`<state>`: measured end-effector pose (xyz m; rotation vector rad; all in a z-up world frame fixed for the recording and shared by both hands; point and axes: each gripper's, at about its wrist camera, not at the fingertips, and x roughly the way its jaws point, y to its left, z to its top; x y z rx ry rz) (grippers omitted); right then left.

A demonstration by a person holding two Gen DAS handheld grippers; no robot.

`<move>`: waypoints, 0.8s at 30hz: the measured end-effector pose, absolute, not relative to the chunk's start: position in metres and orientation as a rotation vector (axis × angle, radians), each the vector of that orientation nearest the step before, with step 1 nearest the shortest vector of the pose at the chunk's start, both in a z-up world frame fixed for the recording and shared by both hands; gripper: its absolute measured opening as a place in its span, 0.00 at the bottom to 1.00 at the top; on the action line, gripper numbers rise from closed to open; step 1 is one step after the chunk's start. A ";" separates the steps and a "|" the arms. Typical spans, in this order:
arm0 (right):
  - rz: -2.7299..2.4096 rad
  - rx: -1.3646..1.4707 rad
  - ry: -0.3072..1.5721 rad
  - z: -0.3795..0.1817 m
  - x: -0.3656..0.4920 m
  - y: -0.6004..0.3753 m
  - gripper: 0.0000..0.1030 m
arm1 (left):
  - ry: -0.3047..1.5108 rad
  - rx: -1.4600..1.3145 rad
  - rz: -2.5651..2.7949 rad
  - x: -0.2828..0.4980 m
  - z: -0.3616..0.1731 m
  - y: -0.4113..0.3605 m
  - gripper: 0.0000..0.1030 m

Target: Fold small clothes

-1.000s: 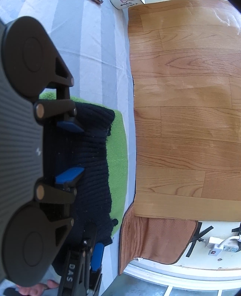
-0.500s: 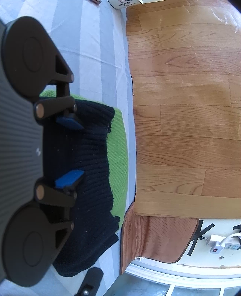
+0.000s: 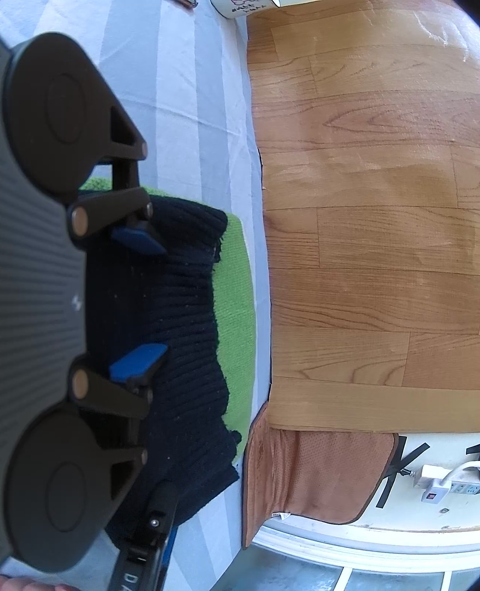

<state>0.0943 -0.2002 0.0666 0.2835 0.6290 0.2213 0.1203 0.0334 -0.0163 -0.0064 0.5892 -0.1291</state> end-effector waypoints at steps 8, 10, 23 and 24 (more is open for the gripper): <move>0.267 0.420 0.607 0.063 0.092 -0.218 0.62 | 0.579 0.007 -0.127 0.120 -0.018 0.031 0.58; 0.271 0.449 0.578 0.065 0.088 -0.223 0.64 | 0.575 0.017 -0.123 0.120 -0.019 0.030 0.58; 0.279 0.497 0.507 0.069 0.080 -0.231 0.68 | 0.558 0.046 -0.103 0.118 -0.020 0.028 0.64; 0.279 0.498 0.505 0.069 0.080 -0.231 0.68 | 0.559 0.046 -0.103 0.118 -0.020 0.028 0.64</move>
